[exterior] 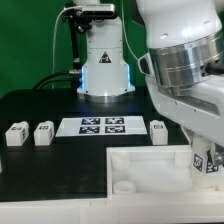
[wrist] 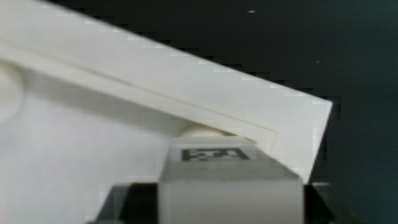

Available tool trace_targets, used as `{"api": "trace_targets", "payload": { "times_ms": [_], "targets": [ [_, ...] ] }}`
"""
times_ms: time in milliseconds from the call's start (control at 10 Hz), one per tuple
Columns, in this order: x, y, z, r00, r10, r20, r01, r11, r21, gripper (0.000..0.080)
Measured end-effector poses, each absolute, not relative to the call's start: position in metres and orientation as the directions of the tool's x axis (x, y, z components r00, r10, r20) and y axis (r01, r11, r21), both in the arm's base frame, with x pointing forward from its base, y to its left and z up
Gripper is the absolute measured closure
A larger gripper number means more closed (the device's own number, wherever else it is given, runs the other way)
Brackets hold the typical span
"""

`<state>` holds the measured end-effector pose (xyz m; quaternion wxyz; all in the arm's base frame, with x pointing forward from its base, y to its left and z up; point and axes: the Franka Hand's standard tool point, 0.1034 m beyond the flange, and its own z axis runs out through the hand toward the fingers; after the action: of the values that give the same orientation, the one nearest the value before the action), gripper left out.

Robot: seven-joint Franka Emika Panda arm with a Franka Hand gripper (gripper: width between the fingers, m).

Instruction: Assemble one leg

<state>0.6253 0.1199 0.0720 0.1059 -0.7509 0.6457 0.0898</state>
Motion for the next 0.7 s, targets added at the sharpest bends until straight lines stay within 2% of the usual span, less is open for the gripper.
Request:
{"api": "trace_targets", "payload": {
  "times_ms": [100, 300, 400, 500, 600, 700],
  "targets": [
    [0.6256, 0.1229, 0.0723, 0.076, -0.958, -0.277, -0.997, -0.071, -0.027, 0.0502],
    [0.6255, 0.1238, 0.0723, 0.101, -0.955, -0.280, -0.995, -0.095, -0.035, 0.0500],
    [0.6254, 0.1238, 0.0723, 0.158, -0.948, -0.277, -0.987, -0.150, -0.051, 0.0283],
    [0.6230, 0.1223, 0.0714, 0.270, -0.924, -0.272, -0.963, -0.262, -0.068, 0.0283],
    [0.6229, 0.1184, 0.0724, 0.396, -0.880, -0.262, -0.918, -0.386, -0.091, 0.0175],
    [0.6248, 0.1144, 0.0742, 0.566, -0.795, -0.218, -0.824, -0.553, -0.126, 0.0157]
  ]
}}
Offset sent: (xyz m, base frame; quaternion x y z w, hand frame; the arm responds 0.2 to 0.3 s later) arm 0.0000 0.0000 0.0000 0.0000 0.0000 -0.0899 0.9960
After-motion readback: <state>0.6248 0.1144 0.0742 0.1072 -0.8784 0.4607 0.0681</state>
